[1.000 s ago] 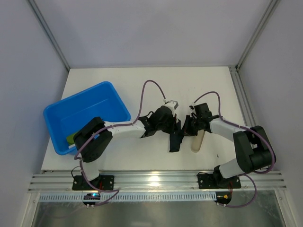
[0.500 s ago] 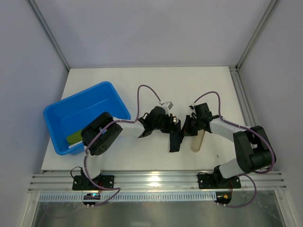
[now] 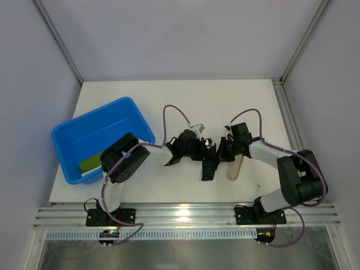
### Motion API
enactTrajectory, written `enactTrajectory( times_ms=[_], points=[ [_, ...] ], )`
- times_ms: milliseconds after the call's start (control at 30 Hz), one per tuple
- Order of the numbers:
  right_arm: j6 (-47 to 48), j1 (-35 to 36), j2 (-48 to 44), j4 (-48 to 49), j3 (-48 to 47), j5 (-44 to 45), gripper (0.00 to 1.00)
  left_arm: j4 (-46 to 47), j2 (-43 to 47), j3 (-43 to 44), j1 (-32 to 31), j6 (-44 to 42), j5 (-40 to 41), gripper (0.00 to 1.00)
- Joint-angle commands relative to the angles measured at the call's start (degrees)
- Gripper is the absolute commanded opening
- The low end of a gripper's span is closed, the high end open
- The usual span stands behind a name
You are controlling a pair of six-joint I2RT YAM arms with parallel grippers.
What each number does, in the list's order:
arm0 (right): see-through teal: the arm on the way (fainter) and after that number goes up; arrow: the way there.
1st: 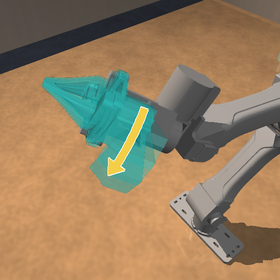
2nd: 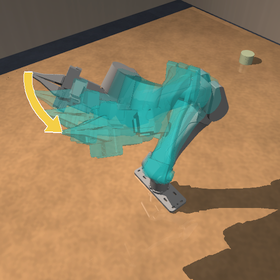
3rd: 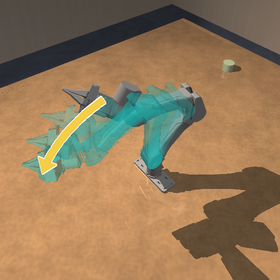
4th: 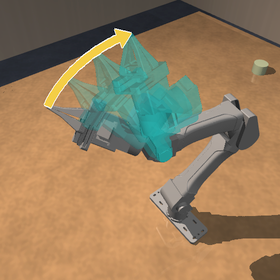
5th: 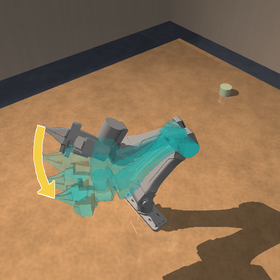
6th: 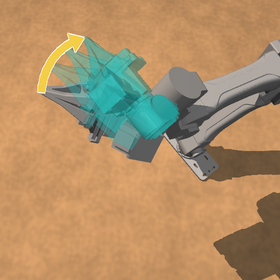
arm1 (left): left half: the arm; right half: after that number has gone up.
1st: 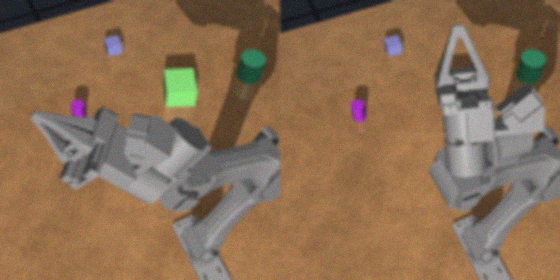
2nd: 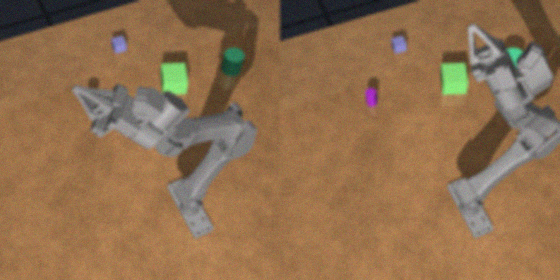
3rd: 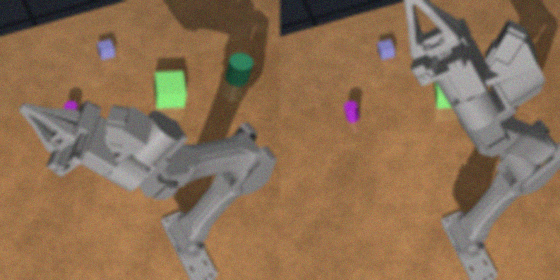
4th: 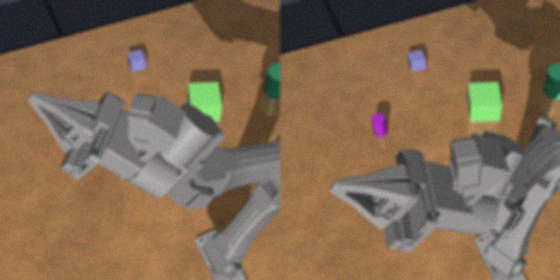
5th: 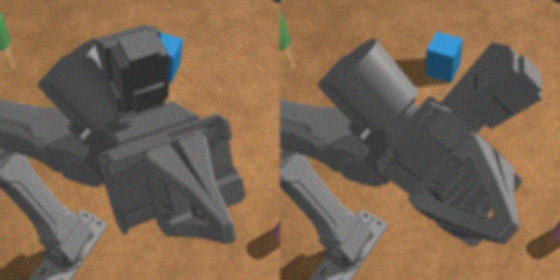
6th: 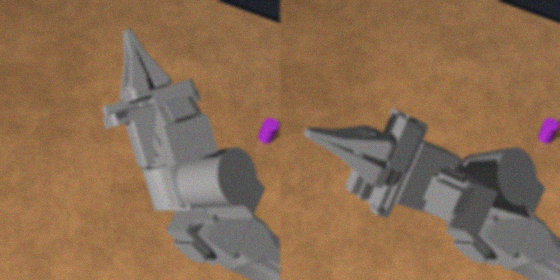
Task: Place the utensils on the paper napkin and roll it up
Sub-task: Roll the napkin at the center of the board.
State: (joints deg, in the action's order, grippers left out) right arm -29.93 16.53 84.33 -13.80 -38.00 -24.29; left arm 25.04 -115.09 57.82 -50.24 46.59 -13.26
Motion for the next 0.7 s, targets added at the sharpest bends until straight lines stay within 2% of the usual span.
enactTrajectory(
  times_ms=[0,300,467,667],
  points=[
    [1.4,0.2,-1.9,0.2,-0.9,0.4,0.04,-3.6,-2.2,0.1,0.1,-0.2,3.7,0.00],
    [2.4,0.2,-3.4,-2.8,-2.8,3.2,0.07,-5.8,-2.7,-1.0,0.1,-0.1,5.9,0.00],
    [3.9,0.2,-5.1,-5.0,-3.4,7.4,0.04,-5.4,-2.1,-2.0,0.1,-0.5,6.4,0.00],
    [3.8,0.2,-4.4,-4.4,-3.0,6.6,0.04,-6.7,0.2,-1.6,0.0,-1.8,7.0,0.00]
  ],
)
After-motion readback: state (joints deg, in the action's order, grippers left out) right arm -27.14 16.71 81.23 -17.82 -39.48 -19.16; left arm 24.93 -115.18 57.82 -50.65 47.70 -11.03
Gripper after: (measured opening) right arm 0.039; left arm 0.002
